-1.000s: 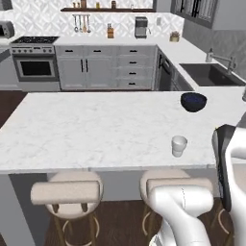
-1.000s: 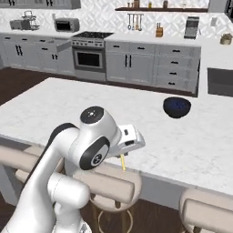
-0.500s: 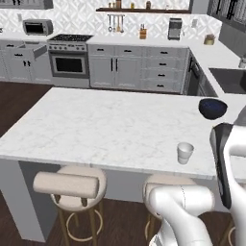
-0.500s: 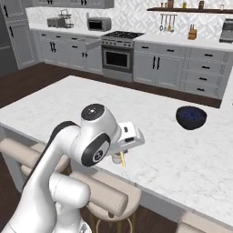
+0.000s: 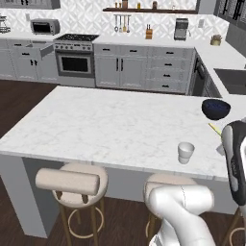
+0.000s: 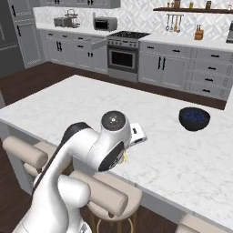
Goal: Take a straw from the drawer in front and place it inside the glass cup on the dining counter.
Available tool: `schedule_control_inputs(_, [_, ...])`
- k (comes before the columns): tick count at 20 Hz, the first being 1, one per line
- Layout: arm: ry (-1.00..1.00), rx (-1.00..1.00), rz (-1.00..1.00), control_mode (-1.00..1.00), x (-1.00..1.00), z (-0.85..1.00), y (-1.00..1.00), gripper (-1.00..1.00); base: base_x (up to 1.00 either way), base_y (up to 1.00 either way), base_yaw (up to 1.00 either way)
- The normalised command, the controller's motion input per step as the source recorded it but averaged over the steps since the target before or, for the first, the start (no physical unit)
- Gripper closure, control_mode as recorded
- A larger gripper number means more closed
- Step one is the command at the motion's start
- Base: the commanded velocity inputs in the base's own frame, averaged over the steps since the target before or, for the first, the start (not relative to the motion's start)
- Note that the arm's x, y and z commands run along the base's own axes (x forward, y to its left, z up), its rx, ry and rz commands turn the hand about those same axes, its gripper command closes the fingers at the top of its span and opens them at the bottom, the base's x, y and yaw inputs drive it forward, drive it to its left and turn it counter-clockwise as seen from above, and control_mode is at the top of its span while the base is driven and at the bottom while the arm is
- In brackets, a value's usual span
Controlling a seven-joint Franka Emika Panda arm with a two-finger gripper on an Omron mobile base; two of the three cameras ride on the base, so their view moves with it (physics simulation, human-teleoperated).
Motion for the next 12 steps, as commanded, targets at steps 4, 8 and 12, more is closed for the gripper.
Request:
schedule_control_inputs(4, [-0.04,0.31,0.47,-1.00,0.38,0.00,0.00,1.00,0.00,0.00,0.00])
schedule_control_inputs(8, [0.00,0.33,0.43,-1.00,0.55,0.10,0.00,1.00,0.00,0.00,0.00])
schedule_control_inputs(12, [-0.05,0.28,0.40,-1.00,0.50,0.17,-0.09,1.00,0.00,0.00,0.00])
